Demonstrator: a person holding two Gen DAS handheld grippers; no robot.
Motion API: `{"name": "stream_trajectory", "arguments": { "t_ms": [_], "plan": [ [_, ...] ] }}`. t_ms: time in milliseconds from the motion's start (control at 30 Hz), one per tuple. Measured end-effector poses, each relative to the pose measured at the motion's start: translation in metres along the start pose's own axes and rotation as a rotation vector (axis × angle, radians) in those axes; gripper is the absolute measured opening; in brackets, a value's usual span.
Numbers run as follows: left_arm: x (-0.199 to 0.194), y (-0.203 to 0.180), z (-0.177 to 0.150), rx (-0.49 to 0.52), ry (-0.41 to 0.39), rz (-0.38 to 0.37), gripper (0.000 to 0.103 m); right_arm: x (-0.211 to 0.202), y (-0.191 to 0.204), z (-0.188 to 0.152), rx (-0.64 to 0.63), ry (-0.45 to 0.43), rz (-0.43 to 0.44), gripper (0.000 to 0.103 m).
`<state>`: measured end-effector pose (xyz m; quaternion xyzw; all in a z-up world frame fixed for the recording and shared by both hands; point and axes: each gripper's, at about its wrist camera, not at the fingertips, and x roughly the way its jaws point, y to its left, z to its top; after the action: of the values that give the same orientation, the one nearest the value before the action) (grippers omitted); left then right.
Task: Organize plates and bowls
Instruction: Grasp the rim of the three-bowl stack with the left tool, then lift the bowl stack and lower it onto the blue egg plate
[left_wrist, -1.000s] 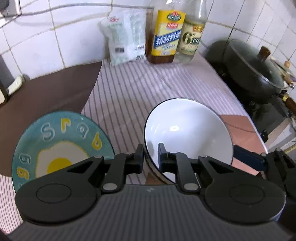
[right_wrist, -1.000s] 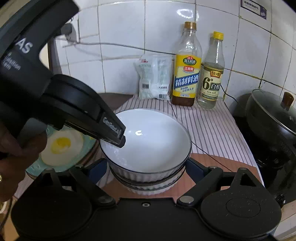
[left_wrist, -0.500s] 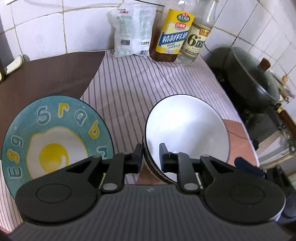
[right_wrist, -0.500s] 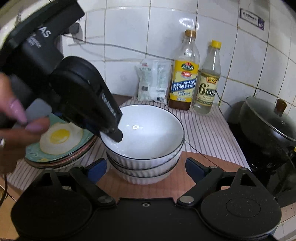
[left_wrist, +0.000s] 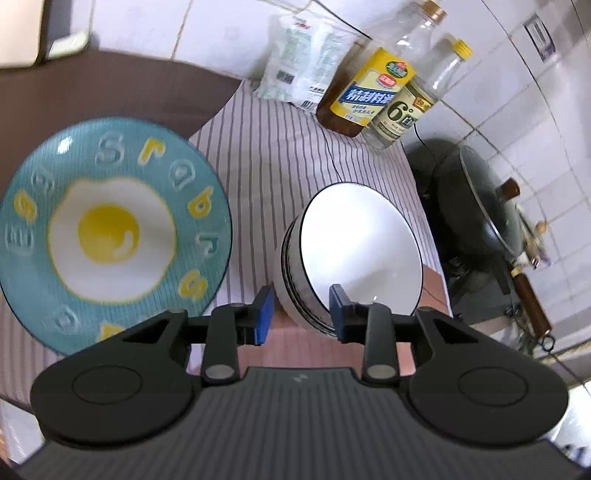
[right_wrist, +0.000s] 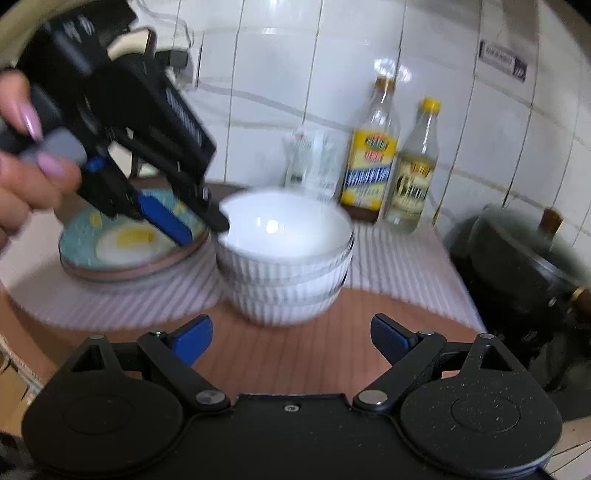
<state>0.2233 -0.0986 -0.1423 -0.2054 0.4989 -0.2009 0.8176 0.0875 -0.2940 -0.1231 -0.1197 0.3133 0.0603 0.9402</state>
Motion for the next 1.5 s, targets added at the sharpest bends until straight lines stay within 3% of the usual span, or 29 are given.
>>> {"name": "stream_trajectory", "arguments": {
  "t_ms": [100, 333, 567, 800, 1100, 1167, 1500],
  "plan": [
    [0.003, 0.006, -0.008, -0.040, -0.034, -0.019, 0.039, 0.018, -0.002, -0.016, 0.035, 0.038, 0.022, 0.095],
    [0.007, 0.022, -0.006, -0.111, -0.087, -0.066, 0.041, 0.054, -0.013, -0.021, 0.115, 0.029, 0.061, 0.095],
    [0.021, 0.025, -0.011, -0.173, -0.056, -0.075, 0.045, 0.083, -0.012, -0.016, 0.095, 0.003, 0.127, 0.095],
    [0.038, 0.026, -0.010, -0.212, -0.015, -0.070, 0.049, 0.096, -0.010, -0.016, 0.043, -0.028, 0.124, 0.096],
    [0.056, 0.016, -0.001, -0.208, 0.024, -0.045, 0.045, 0.114, -0.013, -0.007, 0.014, -0.052, 0.149, 0.098],
    [0.060, 0.012, -0.001, -0.188, 0.044, -0.019, 0.036, 0.115, -0.011, -0.005, 0.004, -0.062, 0.157, 0.098],
    [0.063, 0.008, -0.003, -0.170, 0.030, 0.007, 0.037, 0.115, -0.010, -0.005, 0.025, -0.062, 0.157, 0.098]
  ]
}}
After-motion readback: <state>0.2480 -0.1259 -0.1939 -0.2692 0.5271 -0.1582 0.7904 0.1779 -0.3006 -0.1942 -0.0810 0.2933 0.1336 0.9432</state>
